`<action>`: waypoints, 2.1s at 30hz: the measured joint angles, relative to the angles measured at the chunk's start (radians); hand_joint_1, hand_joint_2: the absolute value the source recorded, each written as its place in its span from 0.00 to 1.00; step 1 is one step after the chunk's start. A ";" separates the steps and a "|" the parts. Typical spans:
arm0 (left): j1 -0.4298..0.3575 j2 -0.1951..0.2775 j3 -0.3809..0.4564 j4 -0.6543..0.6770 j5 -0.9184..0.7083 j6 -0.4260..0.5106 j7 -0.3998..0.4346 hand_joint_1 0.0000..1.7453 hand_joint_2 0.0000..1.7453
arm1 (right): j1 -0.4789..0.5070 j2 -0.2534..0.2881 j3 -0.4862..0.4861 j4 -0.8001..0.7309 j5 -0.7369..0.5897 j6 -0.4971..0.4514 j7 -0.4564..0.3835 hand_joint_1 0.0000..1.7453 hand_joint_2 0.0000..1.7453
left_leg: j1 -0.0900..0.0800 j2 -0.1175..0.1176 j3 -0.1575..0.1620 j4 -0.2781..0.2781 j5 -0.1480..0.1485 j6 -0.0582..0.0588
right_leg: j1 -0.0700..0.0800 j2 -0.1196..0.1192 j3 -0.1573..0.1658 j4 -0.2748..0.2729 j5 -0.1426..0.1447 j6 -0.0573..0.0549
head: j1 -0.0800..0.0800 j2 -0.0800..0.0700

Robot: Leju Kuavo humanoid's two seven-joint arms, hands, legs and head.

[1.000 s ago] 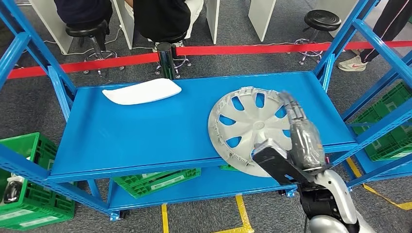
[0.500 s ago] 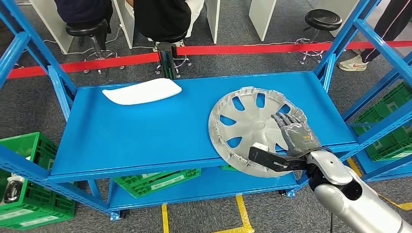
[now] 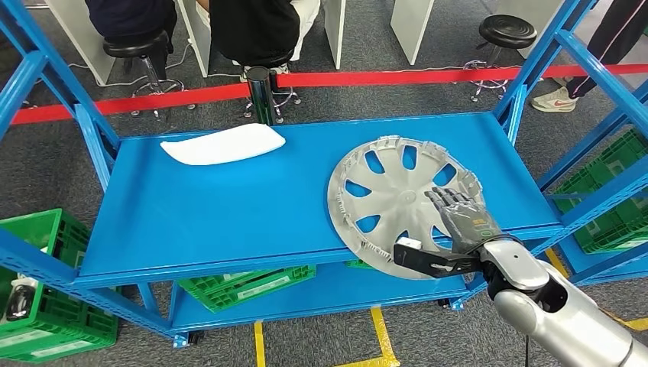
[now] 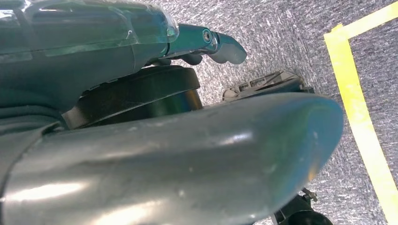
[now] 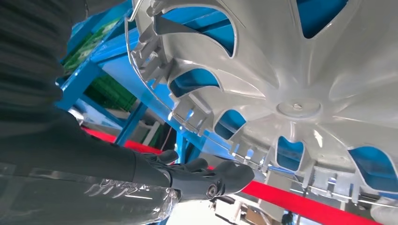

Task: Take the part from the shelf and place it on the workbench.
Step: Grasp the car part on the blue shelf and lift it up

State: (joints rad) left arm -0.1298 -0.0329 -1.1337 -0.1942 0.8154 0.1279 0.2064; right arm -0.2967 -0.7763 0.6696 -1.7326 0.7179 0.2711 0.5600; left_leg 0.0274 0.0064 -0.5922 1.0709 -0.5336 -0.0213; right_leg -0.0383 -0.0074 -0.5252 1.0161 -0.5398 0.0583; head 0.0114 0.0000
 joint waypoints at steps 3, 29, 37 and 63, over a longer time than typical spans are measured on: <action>0.000 0.000 -0.002 0.000 0.004 -0.003 0.000 0.00 0.00 | -0.001 -0.003 0.009 0.006 0.004 -0.004 -0.011 0.00 1.00 | 0.000 0.000 0.000 0.000 0.000 0.000 | 0.000 0.000 0.000 0.000 0.000 0.000 | 0.000 0.000; -0.005 -0.016 -0.002 0.003 0.024 -0.013 0.041 0.00 0.00 | -0.044 0.064 0.099 0.096 0.308 -0.268 -0.004 0.00 1.00 | -0.001 0.006 0.001 0.000 0.000 0.000 | 0.000 0.001 0.001 0.000 0.000 0.000 | 0.000 0.000; -0.010 -0.020 -0.003 0.011 0.014 -0.016 0.056 0.00 0.00 | -0.040 0.069 0.055 0.089 0.355 -0.300 0.031 0.00 1.00 | -0.001 0.006 0.001 0.000 0.000 0.000 | -0.001 0.001 0.001 0.000 0.000 0.000 | 0.000 0.000; -0.013 -0.021 -0.013 0.011 0.008 -0.017 0.068 0.00 0.00 | -0.036 0.250 0.050 -0.134 0.200 -0.291 -0.072 0.00 1.00 | -0.001 0.011 0.003 -0.002 0.000 0.000 | -0.001 0.005 0.001 0.000 0.000 0.000 | 0.000 0.000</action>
State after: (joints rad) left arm -0.1430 -0.0538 -1.1463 -0.1827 0.8237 0.1106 0.2740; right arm -0.3323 -0.5263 0.7196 -1.8666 0.9179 -0.0198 0.4884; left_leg 0.0263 0.0177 -0.5892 1.0687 -0.5337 -0.0211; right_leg -0.0389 -0.0026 -0.5244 1.0159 -0.5397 0.0583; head 0.0114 0.0000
